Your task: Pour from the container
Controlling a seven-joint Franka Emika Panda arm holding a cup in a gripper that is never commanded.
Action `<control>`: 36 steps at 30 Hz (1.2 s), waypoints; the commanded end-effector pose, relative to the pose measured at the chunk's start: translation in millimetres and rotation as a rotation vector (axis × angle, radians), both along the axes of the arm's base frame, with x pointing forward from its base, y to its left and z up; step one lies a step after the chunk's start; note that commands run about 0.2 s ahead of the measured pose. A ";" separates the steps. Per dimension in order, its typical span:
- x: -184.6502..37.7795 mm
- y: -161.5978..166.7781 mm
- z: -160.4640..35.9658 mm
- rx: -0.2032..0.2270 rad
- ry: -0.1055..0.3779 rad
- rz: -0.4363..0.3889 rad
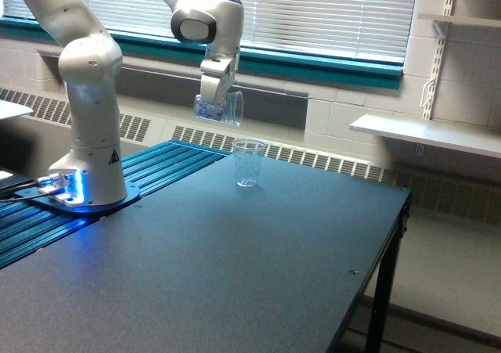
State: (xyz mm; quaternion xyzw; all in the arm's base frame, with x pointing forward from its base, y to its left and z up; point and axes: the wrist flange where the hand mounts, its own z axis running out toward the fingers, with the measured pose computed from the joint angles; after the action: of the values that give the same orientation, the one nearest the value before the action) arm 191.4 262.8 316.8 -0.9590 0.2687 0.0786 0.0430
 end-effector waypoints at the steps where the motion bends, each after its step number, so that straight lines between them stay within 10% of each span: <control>1: 2.1 2.1 -4.3 -0.002 0.027 0.011; 36: 19.0 28.7 -17.0 0.028 0.135 -0.023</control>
State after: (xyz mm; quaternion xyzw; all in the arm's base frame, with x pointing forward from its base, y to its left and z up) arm 210.5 285.1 301.0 -0.9466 0.2878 0.1402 0.0392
